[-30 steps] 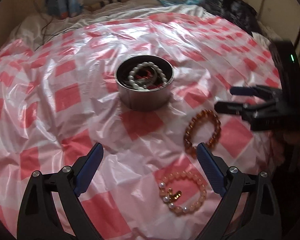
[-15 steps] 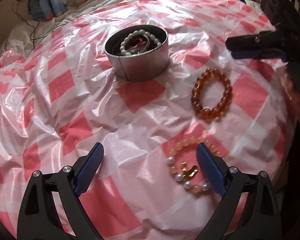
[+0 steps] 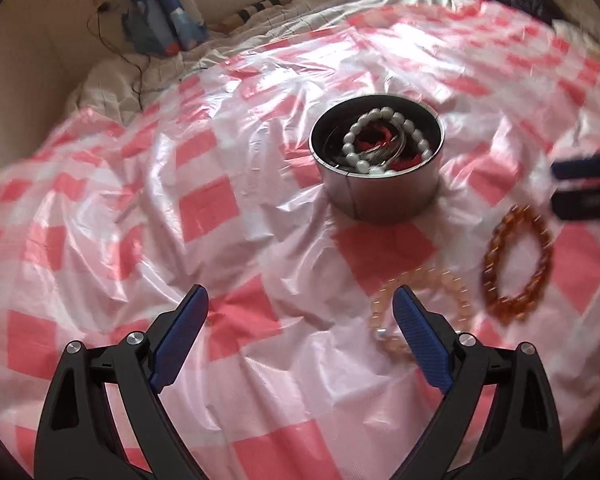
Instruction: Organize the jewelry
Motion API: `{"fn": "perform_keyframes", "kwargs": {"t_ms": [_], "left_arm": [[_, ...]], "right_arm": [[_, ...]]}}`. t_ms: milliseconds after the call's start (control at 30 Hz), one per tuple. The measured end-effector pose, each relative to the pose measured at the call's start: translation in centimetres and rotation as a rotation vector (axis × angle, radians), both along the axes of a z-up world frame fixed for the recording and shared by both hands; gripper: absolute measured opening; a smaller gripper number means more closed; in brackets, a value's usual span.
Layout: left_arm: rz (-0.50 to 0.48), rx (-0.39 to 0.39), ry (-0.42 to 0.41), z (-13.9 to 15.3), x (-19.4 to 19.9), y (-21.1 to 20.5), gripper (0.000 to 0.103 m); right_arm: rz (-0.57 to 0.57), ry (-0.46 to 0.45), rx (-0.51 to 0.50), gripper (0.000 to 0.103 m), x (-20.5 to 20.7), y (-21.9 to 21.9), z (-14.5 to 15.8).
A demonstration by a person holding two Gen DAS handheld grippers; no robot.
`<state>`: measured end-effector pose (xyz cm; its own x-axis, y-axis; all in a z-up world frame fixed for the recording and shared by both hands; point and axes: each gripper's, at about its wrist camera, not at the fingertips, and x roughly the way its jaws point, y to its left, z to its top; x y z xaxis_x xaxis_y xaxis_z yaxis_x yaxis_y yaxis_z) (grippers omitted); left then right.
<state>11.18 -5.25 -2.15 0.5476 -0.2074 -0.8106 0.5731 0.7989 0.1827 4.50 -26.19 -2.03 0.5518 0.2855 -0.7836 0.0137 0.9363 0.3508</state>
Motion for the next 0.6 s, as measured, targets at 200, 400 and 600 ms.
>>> {"fn": "perform_keyframes", "kwargs": {"t_ms": [200,400,600], "left_arm": [[-0.064,-0.054,0.104,-1.1,-0.5,-0.2,0.087],[-0.1,-0.069,0.069,-1.0,-1.8,-1.3,0.077],[-0.094,-0.085,0.158,-2.4,-1.4,-1.7,0.048]], "right_arm": [[0.104,-0.02,-0.092,0.089,-0.2,2.7,0.0],[0.152,-0.102,-0.06,0.077,-0.6,3.5,1.0],[0.164,-0.038,-0.128,0.044,0.2,4.6,-0.8]]}}
